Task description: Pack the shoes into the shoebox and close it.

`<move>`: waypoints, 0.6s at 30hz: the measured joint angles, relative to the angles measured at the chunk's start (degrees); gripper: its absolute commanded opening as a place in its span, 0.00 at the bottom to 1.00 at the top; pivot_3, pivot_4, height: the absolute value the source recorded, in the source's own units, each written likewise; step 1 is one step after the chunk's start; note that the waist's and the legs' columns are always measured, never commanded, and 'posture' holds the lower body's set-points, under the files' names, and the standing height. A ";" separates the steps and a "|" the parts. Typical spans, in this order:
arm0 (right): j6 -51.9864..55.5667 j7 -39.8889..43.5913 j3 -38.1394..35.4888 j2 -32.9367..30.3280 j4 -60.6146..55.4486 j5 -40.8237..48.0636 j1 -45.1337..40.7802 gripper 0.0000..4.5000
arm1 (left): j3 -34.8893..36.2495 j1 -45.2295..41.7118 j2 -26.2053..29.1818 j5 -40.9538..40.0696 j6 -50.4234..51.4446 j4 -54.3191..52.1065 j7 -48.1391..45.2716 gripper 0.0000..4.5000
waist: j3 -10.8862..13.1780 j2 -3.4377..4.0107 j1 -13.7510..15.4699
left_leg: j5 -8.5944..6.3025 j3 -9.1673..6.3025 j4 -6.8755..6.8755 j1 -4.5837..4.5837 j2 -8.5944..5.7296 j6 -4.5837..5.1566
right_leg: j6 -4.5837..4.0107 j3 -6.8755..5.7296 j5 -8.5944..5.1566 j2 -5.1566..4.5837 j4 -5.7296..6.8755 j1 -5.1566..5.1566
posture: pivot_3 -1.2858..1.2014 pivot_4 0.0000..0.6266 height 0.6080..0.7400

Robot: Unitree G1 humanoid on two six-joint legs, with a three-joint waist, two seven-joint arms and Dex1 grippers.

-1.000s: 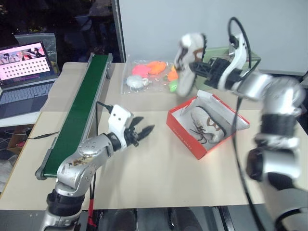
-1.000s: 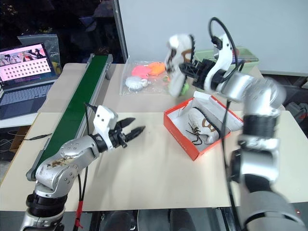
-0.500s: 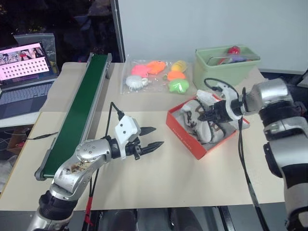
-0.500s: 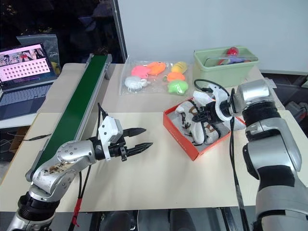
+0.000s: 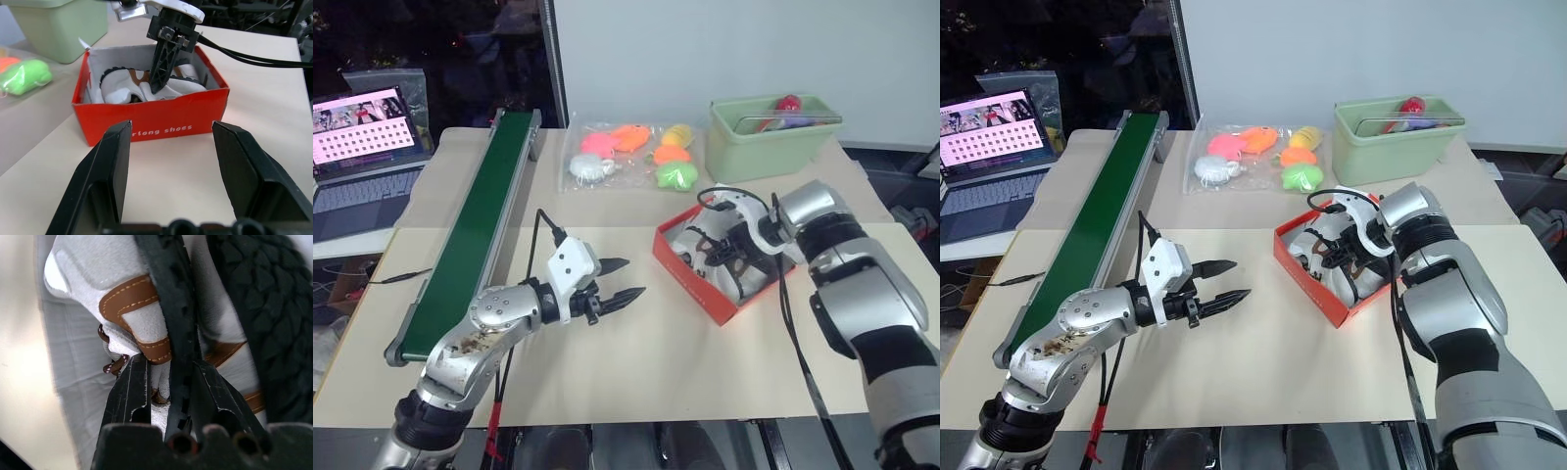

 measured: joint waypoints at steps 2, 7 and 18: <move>-1.26 -0.04 -0.71 0.65 1.00 -1.32 0.01 0.23 | -0.01 0.01 -0.09 0.05 0.00 -0.01 0.28 0.62 | -0.01 -0.02 -0.04 | 0.00 0.01 0.00 0.20 0.00 0.00 | 0.00 0.00 0.00 0.00 -0.02 0.18 | 0.52 0.24 0.92; -3.64 -0.65 -2.55 1.82 2.50 -3.65 0.25 0.42 | -0.27 0.02 -0.23 0.11 0.02 -0.03 0.79 0.63 | -0.10 -0.07 -0.12 | 0.00 0.01 0.00 0.42 0.01 0.00 | 0.00 0.00 0.00 0.02 0.06 0.35 | 0.52 0.24 0.92; -5.89 -5.69 -8.32 2.61 4.20 -5.24 1.42 0.81 | -0.50 -0.91 -0.48 0.87 -0.01 0.40 0.48 0.63 | -0.09 -0.05 -0.01 | 0.00 0.01 0.00 0.25 -0.03 0.00 | 0.00 0.01 0.00 -0.02 0.06 0.19 | 0.52 0.24 0.92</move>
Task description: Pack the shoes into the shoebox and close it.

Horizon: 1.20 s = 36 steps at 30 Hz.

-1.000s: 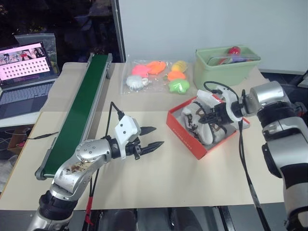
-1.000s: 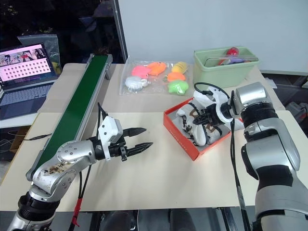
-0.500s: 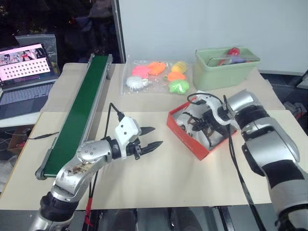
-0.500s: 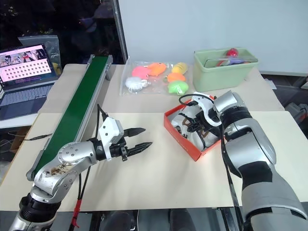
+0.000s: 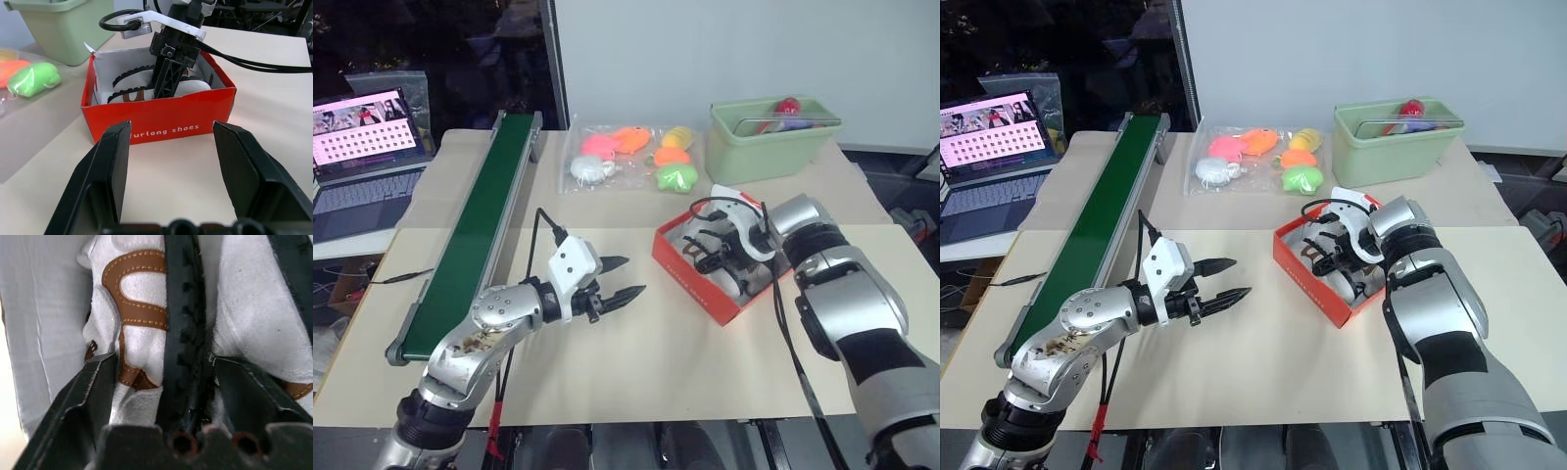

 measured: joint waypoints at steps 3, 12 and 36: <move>-0.11 -1.20 -2.36 -1.12 -0.29 0.06 -0.26 0.81 | -0.40 -1.17 -0.33 0.38 -0.13 1.53 -0.62 0.63 | 0.02 0.03 0.02 | 0.00 0.00 0.00 -0.02 -0.02 0.00 | 0.00 0.00 0.00 0.00 0.00 -0.02 | 0.52 0.24 0.92; 4.51 0.52 -9.43 -8.51 -8.93 2.28 -4.16 0.81 | -0.94 -3.71 -0.80 1.27 -2.66 5.32 -3.40 0.63 | 0.04 0.07 -0.16 | 0.00 0.01 -0.02 -0.04 0.01 0.00 | 0.00 0.01 0.00 0.02 -0.02 -0.05 | 0.52 0.24 0.92; -3.62 -8.60 -40.79 -26.59 -40.33 13.88 45.50 0.02 | -1.46 -3.54 -1.88 2.10 -3.17 6.33 -5.54 0.63 | -0.05 0.22 -1.55 | 0.03 0.22 0.06 0.83 -0.04 0.07 | 0.54 0.38 -0.30 0.06 -0.10 0.82 | 0.52 0.24 0.92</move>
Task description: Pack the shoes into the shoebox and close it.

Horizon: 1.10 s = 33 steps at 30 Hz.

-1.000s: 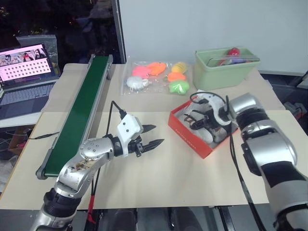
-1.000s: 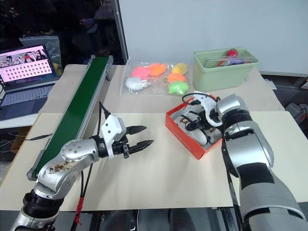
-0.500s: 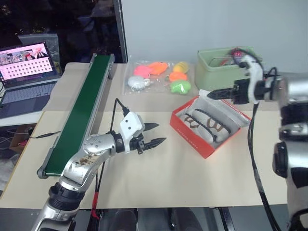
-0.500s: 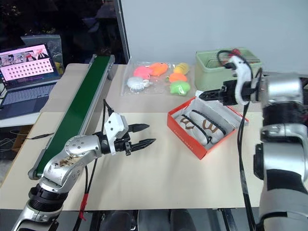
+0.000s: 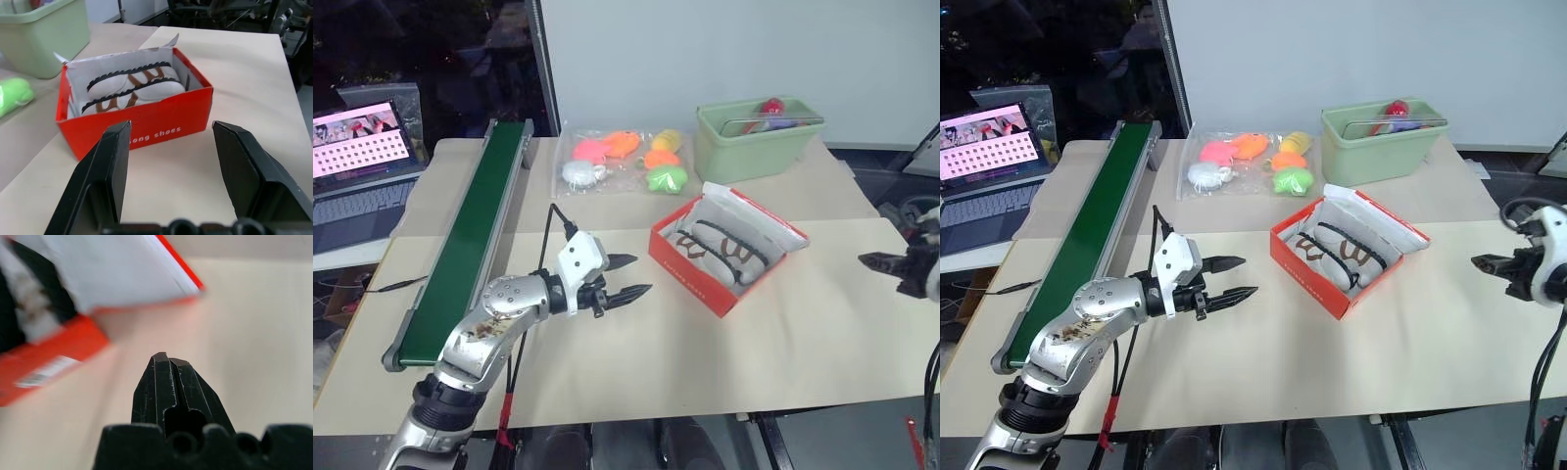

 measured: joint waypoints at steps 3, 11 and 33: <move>-3.27 -1.31 2.66 2.43 1.96 -0.45 -0.40 0.02 | 0.01 0.00 0.01 -0.01 0.46 -0.07 0.02 0.63 | 0.00 0.00 0.00 | 0.00 -0.01 0.00 -0.03 -0.02 0.00 | 0.01 0.01 -0.01 -0.03 -0.02 0.01 | 0.52 0.24 0.92; -7.45 -1.86 9.94 5.00 -2.13 -1.77 -1.00 0.02 | 0.33 0.37 0.16 -0.20 2.29 -2.20 0.69 0.63 | 0.00 0.01 0.66 | -0.03 -0.06 -0.01 -0.12 -0.04 0.02 | -0.24 -0.07 0.14 -0.07 -0.07 0.00 | 0.52 0.24 0.92; 4.81 -4.06 19.34 15.98 -22.79 2.15 -2.20 0.02 | 1.53 0.21 0.74 -0.87 3.08 -2.48 2.11 0.63 | 0.00 0.00 1.39 | -0.03 -0.15 -0.01 -0.19 -0.03 0.02 | -0.25 -0.18 0.15 -0.08 -0.11 -0.03 | 0.52 0.24 0.92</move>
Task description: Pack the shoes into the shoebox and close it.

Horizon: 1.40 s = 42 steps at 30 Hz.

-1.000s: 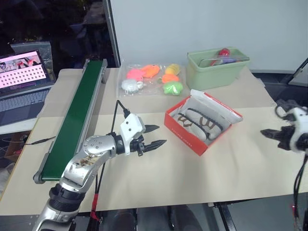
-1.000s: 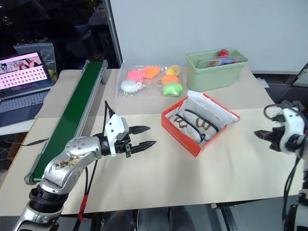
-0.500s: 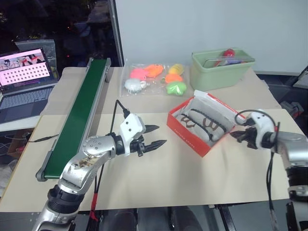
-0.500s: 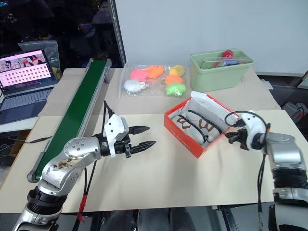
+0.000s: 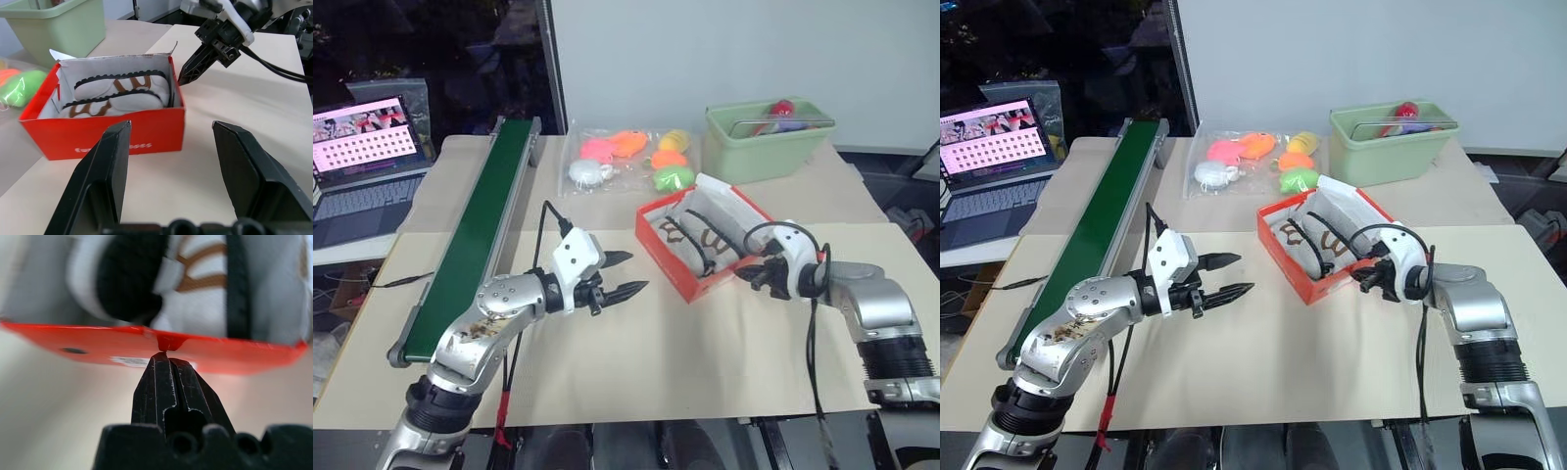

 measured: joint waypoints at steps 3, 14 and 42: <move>3.08 -1.73 1.48 3.53 -4.73 1.14 -0.03 0.02 | -0.04 -0.33 -0.17 0.00 0.19 0.03 0.27 0.63 | 0.00 0.00 -0.07 | 0.00 -0.02 0.00 -0.01 0.02 0.00 | -0.01 -0.01 0.00 0.02 0.03 -0.03 | 0.52 0.24 0.92; 5.15 -4.24 -2.31 -4.39 -5.04 2.08 3.31 0.02 | 0.11 -1.18 0.12 0.03 0.19 1.07 0.07 0.63 | 0.01 -0.02 1.46 | 0.00 -0.03 0.00 -0.20 -0.07 0.01 | 0.00 -0.08 -0.01 -0.08 -0.04 -0.17 | 0.52 0.24 0.92; -11.49 -29.95 -7.27 8.27 39.49 -6.98 -16.46 0.02 | 1.13 -2.29 0.34 -0.23 1.66 1.29 0.75 0.63 | 0.00 -0.04 0.09 | 0.00 0.01 -0.01 -0.61 -0.05 0.00 | -0.07 0.00 0.05 -0.06 0.11 -0.67 | 0.52 0.24 0.92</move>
